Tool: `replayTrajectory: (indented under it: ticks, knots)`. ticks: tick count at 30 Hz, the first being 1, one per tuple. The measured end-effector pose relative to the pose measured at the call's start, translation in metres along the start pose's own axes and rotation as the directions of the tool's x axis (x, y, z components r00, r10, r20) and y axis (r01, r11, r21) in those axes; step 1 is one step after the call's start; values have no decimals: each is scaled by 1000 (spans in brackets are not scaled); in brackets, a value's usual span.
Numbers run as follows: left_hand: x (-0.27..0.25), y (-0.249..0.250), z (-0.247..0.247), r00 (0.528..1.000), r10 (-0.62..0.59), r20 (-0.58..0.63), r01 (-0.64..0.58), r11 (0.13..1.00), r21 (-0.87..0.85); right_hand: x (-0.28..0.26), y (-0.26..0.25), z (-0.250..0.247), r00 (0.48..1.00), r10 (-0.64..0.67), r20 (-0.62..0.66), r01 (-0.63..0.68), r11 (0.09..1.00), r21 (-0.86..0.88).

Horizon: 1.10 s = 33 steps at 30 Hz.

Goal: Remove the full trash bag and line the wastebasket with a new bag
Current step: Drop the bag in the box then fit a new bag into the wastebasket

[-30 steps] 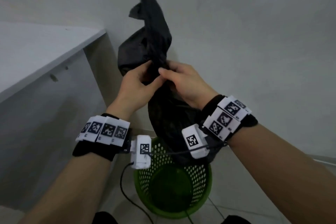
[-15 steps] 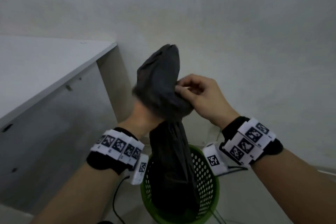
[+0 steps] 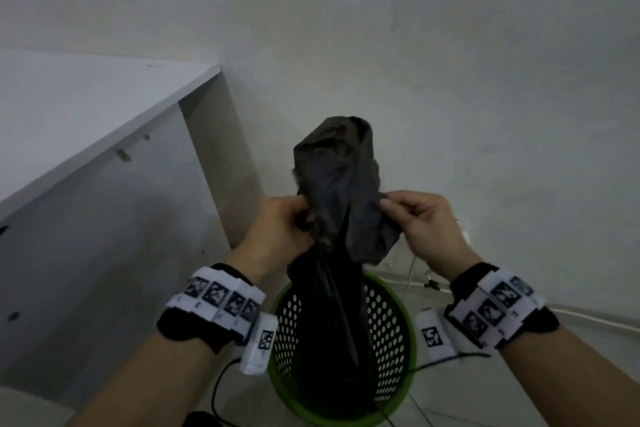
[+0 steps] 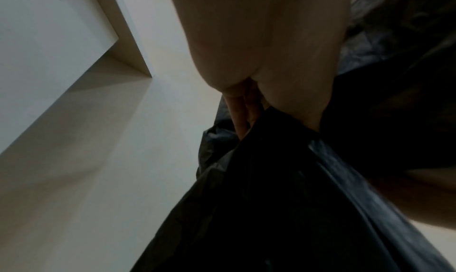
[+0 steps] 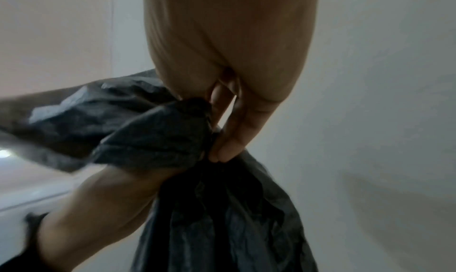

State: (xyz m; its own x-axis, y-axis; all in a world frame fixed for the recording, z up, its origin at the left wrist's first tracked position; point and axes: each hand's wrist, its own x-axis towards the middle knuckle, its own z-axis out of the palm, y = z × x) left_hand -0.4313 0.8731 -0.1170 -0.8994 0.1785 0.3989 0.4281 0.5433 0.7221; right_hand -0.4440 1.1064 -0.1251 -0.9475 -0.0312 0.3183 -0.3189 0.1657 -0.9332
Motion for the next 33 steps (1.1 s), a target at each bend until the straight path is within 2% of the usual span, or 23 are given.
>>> replayTrajectory:
  ticks: [1,3,5,7,9,12,13,15,17,18,19,20,21,22,24,26,28,29,31,33]
  knots:
    - [0,-8,-5,998,-8,-55,7,1000,-14,4,2,-13,998,4,-55,-5,1000,-8]
    - [3,-35,-20,984,-128,-123,111,984,-139,10,11,-42,989,12,-149,-18,999,-37]
    - [6,-56,-40,957,-153,-247,110,977,-180,14,17,-68,973,36,-226,-45,998,-36]
    - [7,-63,-52,934,-220,-282,149,956,-252,19,21,-89,957,76,-279,-86,996,-24]
    - [10,-52,-59,913,-325,-249,235,914,-331,23,19,-100,943,123,-309,-124,992,16]
    - [21,-38,-55,812,-547,-203,418,788,-452,22,18,-100,912,132,-388,-148,989,-12]
    - [25,-33,-51,784,-602,-151,443,713,-543,17,18,-96,891,99,-443,-156,983,-95]
    - [36,-19,-40,756,-653,-30,440,543,-715,-2,11,-76,847,-122,-517,-40,956,-291]
    - [46,3,-24,769,-635,73,396,384,-834,-27,-3,-41,847,-364,-388,154,866,-476]
    - [51,17,-15,787,-604,125,398,343,-851,-37,-5,-20,878,-392,-275,210,831,-515]
    - [55,33,-5,814,-549,189,419,331,-845,-45,-6,-1,934,-322,-157,205,840,-502]
    - [57,50,2,841,-482,246,449,369,-814,-48,-3,18,980,-190,-55,144,877,-458]
    - [58,63,7,863,-410,294,467,428,-774,-48,0,36,998,-56,33,64,906,-419]
    - [57,73,11,877,-333,346,475,498,-725,-46,4,51,995,43,90,-5,922,-386]
    - [51,83,9,896,-207,393,423,669,-611,-33,1,69,975,199,95,-173,957,-235]
    - [42,75,-1,951,-69,303,222,833,-506,-12,-9,68,940,336,68,-340,937,78]
    - [31,43,-16,979,41,202,23,953,-302,13,-23,53,931,366,-6,-341,872,352]
    - [23,25,-25,980,30,196,13,977,-214,25,-31,42,926,375,-52,-309,828,469]
    - [3,-6,-32,959,-107,264,134,987,-88,45,-38,21,912,400,-94,-248,718,650]
    - [-18,-18,-19,904,-237,357,256,967,-5,53,-43,7,916,400,-21,-246,604,758]
